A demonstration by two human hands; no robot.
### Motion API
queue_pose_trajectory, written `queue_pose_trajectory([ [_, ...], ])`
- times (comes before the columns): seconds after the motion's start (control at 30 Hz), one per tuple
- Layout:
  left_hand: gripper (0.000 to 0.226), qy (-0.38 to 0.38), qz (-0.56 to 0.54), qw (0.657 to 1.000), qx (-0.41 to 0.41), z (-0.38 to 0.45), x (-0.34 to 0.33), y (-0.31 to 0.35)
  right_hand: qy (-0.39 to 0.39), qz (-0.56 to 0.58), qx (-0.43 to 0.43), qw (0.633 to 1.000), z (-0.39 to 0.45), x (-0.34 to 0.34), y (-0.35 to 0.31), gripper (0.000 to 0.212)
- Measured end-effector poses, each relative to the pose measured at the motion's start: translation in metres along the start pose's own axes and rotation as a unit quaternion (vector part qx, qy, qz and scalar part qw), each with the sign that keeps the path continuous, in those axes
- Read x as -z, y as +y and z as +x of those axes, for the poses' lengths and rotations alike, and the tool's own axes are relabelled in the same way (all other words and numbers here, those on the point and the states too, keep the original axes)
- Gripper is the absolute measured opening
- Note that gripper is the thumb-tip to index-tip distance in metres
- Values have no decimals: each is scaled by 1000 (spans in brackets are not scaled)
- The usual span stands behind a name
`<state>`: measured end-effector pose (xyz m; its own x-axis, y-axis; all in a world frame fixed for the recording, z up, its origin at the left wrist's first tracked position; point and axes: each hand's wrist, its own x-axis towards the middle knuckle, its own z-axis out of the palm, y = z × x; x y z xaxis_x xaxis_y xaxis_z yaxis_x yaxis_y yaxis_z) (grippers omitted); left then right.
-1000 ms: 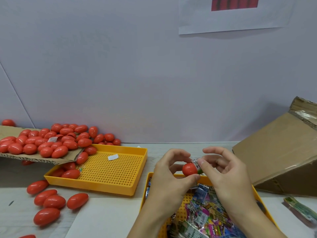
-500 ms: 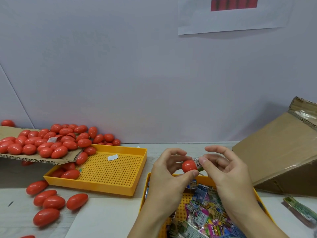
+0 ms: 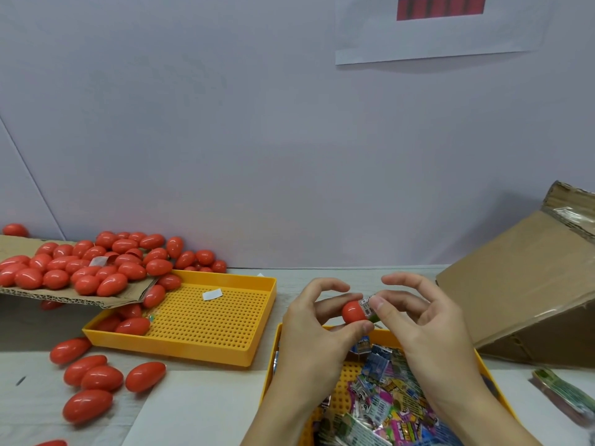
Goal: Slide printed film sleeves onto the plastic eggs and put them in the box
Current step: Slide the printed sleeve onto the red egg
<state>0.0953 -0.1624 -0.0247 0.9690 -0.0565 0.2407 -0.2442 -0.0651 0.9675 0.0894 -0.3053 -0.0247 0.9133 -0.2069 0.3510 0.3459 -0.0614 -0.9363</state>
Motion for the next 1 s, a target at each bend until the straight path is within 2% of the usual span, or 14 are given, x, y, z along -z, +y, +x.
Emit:
queue_pose_trajectory([
  [0.33, 30, 8, 1, 998, -55, 1, 0, -1, -2, -53, 55, 997, -2, -1, 0, 26],
  [0.43, 26, 33, -26, 997, -59, 2, 2, -2, 11, -149, 124, 981, -7, -4, -1, 34],
  [0.53, 26, 53, -64, 995, -50, 4, 3, -4, -10, -274, 190, 943, -11, -11, -2, 41],
  [0.67, 26, 43, -75, 995, -45, 4, 2, -6, -58, -338, 190, 920, -12, -14, 3, 59],
  [1.0, 27, 31, -119, 992, -12, 3, 0, -4, 14, -385, 205, 900, -14, -16, 1, 64],
])
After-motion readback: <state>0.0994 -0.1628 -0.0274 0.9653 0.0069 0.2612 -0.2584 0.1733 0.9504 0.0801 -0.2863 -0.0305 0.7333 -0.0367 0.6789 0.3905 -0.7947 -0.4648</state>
